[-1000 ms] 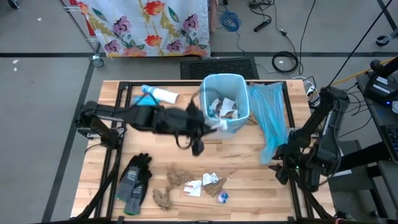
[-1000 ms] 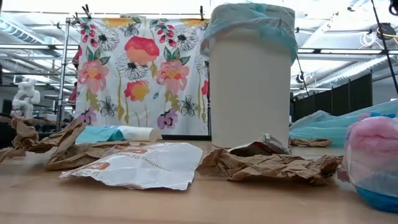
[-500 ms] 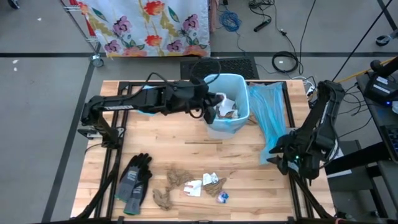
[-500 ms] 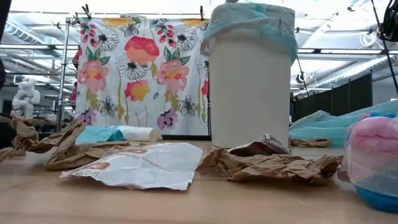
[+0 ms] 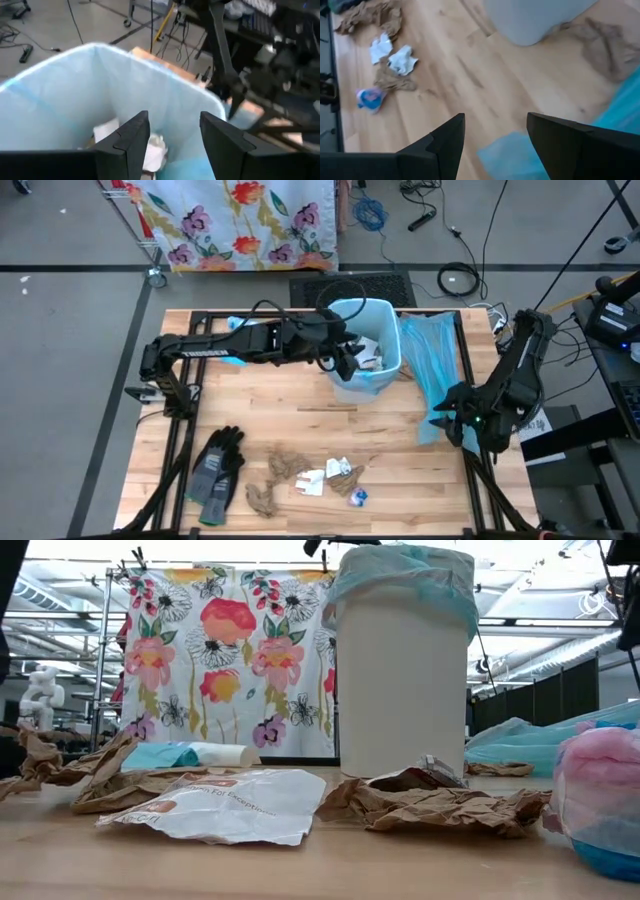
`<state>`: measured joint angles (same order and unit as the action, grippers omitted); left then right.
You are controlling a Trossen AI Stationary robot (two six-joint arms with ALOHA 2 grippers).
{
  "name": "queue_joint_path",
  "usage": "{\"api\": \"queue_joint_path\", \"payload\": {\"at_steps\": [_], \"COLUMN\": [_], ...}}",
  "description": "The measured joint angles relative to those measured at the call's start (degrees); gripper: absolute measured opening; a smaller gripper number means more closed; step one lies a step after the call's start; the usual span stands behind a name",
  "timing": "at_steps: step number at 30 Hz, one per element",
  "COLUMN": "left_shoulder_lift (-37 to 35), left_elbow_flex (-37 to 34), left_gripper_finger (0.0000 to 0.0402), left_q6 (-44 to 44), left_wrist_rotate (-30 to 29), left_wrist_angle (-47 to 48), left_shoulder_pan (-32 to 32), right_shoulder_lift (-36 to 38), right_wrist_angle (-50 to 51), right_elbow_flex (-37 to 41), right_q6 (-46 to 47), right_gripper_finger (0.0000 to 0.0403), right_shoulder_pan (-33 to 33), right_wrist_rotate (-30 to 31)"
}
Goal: Place trash/remove bag and relplace
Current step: Adjust the trash bin
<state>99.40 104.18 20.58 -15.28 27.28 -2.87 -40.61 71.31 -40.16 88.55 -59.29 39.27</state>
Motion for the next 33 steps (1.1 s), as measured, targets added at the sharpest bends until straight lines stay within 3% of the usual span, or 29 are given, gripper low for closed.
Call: {"api": "queue_joint_path", "payload": {"at_steps": [4,12,19,29,33], "left_shoulder_lift": [-1.16,-5.95,-12.69,-21.41,-21.96], "left_elbow_flex": [0.00,-1.03,-13.70,-39.52,-45.65], "left_gripper_finger": [0.0178,0.0178,0.0178,0.0178,0.0178], "left_q6": [2.60,4.36,12.16,23.07,24.97], "left_wrist_rotate": [-1.14,-13.93,-19.56,-21.80,-21.68], "left_wrist_angle": [6.90,16.21,16.78,-4.15,-11.72], "left_shoulder_pan": [0.00,4.35,10.43,19.50,21.73], "right_shoulder_lift": [3.22,8.50,10.83,11.22,10.92], "right_wrist_angle": [1.52,1.40,-0.38,-4.87,-13.09], "right_elbow_flex": [0.00,0.00,-0.02,-0.02,-0.02], "right_q6": [-3.02,-8.45,-11.98,-16.85,-18.91], "right_gripper_finger": [0.0205,0.0205,0.0205,0.0205,0.0205], "right_shoulder_pan": [4.31,12.74,18.94,31.20,37.83], "right_wrist_rotate": [0.03,1.33,1.29,1.14,1.75]}}
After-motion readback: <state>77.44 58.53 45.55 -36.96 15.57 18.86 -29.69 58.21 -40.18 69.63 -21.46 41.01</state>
